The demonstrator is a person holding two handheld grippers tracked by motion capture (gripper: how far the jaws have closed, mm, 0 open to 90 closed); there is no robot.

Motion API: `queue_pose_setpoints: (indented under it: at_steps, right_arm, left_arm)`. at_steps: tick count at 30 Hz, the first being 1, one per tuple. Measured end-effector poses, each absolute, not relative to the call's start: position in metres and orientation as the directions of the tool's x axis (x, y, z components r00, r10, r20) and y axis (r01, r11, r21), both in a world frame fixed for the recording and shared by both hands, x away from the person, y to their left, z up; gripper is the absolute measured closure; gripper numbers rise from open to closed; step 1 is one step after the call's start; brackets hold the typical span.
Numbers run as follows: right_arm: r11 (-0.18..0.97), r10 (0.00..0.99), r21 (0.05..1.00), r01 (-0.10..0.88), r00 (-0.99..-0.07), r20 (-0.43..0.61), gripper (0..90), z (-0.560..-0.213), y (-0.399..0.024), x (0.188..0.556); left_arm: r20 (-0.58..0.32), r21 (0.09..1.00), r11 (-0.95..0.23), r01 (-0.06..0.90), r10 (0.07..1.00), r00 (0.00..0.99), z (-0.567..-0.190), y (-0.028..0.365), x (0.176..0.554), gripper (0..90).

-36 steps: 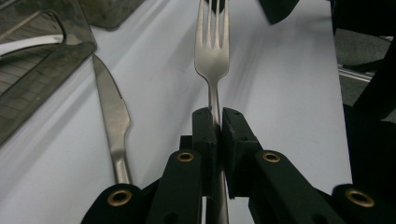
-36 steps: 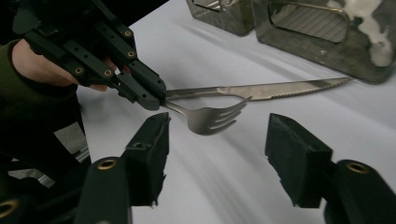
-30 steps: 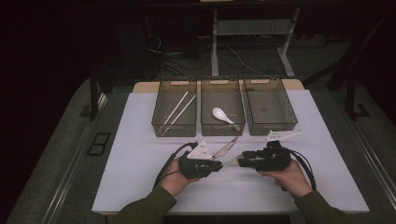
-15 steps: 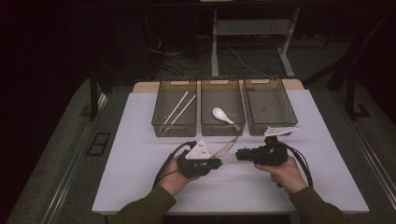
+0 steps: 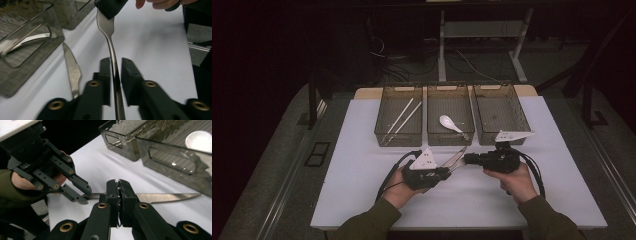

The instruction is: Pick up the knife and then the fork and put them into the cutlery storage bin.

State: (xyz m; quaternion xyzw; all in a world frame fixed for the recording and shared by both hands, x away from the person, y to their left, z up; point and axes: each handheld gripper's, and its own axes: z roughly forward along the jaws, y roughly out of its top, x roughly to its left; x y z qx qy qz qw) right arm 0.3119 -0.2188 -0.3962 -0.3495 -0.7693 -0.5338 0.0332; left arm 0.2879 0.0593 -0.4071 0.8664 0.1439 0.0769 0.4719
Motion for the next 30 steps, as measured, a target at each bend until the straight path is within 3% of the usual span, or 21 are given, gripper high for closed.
queue_pose_setpoints:
  at_steps: [6,11,30]
  right_arm:
    - [0.164,0.549,0.818,0.551,-0.740,0.388,87.3,-0.387,-0.230,0.319]
    - [0.135,0.605,0.832,0.538,-0.710,0.361,87.2,-0.379,-0.248,0.326]
    - [-0.013,0.749,0.876,0.483,-0.575,0.329,87.2,-0.351,-0.317,0.360]
  left_arm:
    - [-0.041,0.845,-0.490,0.214,0.340,0.940,-0.407,0.072,0.286,59.7]
    - [-0.061,0.856,-0.458,0.239,0.369,0.927,-0.404,0.085,0.279,51.7]
    - [-0.122,0.853,-0.397,0.338,0.477,0.870,-0.414,0.157,0.266,31.6]
